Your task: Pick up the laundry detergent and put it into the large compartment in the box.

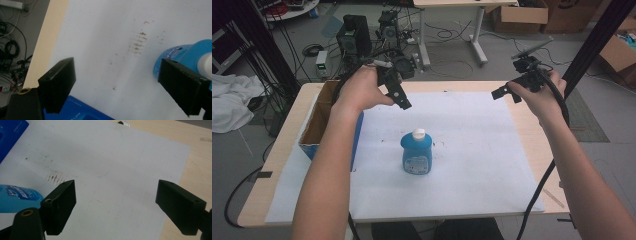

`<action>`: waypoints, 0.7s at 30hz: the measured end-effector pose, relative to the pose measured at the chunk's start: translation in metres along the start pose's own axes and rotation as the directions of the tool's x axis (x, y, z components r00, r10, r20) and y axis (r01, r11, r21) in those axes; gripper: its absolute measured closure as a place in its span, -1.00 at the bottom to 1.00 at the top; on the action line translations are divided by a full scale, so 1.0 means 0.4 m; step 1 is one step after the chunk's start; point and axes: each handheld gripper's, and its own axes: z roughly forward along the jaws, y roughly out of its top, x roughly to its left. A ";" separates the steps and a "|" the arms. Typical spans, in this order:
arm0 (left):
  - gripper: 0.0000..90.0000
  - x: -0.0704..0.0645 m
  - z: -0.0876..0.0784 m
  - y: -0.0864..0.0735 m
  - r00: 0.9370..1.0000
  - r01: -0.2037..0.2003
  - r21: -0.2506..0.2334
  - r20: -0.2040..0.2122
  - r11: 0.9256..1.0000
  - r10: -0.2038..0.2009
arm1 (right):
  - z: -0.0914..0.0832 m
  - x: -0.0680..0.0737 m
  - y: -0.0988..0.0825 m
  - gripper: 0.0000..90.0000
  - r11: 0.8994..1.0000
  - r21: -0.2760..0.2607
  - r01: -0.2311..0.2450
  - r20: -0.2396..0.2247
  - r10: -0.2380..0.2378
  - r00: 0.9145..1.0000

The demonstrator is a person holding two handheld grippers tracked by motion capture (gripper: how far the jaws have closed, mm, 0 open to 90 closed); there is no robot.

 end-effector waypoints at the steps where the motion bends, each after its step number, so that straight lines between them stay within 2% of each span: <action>1: -0.66 -0.003 -0.001 0.000 1.000 -0.004 -0.002 -0.002 1.000 0.004 | 0.002 0.000 -0.001 -0.63 1.000 0.001 0.003 -0.001 -0.003 1.000; 9: -0.66 -0.020 -0.025 0.000 0.999 -0.037 -0.040 0.036 0.999 0.038 | 0.007 -0.001 -0.008 -0.63 1.000 0.000 0.005 -0.003 -0.005 1.000; 13: -0.66 -0.028 -0.030 -0.002 0.998 -0.046 -0.039 0.044 0.998 0.048 | 0.009 0.001 -0.009 -0.63 1.000 0.002 0.003 -0.005 -0.003 1.000; 21: -0.67 -0.067 -0.049 0.001 0.991 -0.102 -0.058 0.084 0.993 0.107 | 0.017 0.007 -0.010 -0.63 1.000 0.009 0.009 -0.009 -0.009 1.000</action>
